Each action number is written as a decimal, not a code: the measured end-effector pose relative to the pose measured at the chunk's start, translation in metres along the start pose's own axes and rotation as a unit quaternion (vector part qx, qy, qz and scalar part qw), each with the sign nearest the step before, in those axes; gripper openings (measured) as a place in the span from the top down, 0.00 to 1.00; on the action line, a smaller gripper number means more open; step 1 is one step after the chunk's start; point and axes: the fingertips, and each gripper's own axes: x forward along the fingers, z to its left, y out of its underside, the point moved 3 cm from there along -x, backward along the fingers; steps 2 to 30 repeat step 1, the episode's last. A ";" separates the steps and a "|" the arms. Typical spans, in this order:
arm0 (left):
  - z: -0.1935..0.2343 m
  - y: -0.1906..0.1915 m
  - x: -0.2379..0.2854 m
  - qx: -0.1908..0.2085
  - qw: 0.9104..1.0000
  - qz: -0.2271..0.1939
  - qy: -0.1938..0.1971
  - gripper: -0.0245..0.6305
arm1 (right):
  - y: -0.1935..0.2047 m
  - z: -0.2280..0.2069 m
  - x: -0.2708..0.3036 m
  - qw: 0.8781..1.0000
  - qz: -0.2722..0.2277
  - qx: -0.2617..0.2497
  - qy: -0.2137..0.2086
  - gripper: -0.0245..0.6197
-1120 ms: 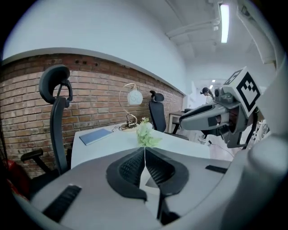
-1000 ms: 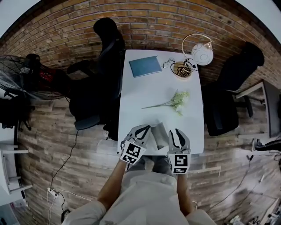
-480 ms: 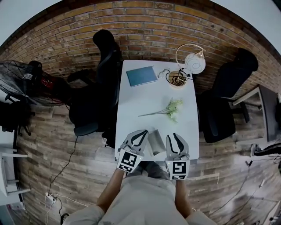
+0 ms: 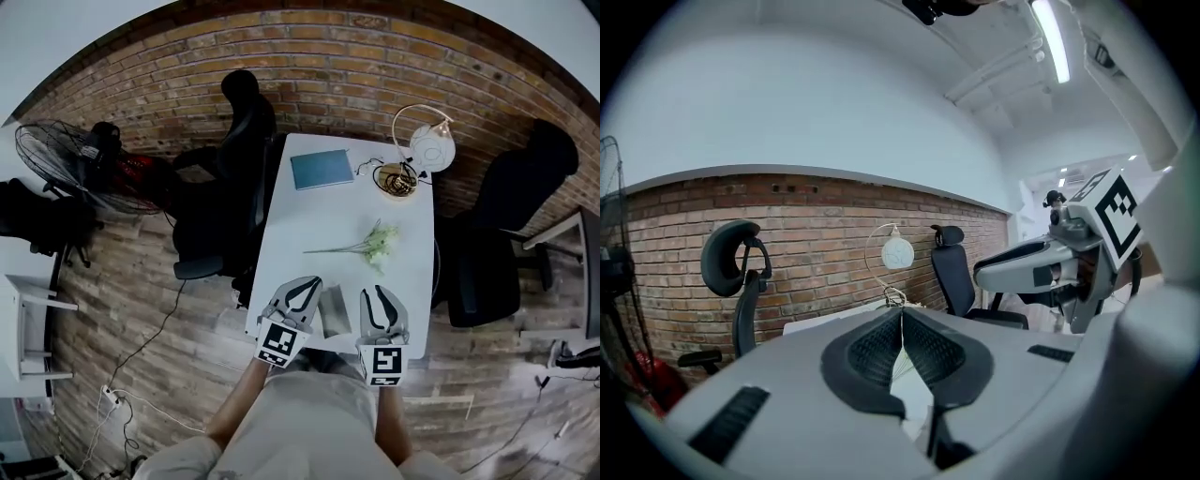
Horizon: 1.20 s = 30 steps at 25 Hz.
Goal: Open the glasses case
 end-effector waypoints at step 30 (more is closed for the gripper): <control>-0.003 -0.001 0.004 -0.001 1.000 0.001 -0.003 0.95 | 0.000 -0.006 0.000 1.000 -0.008 -0.003 -0.003 0.81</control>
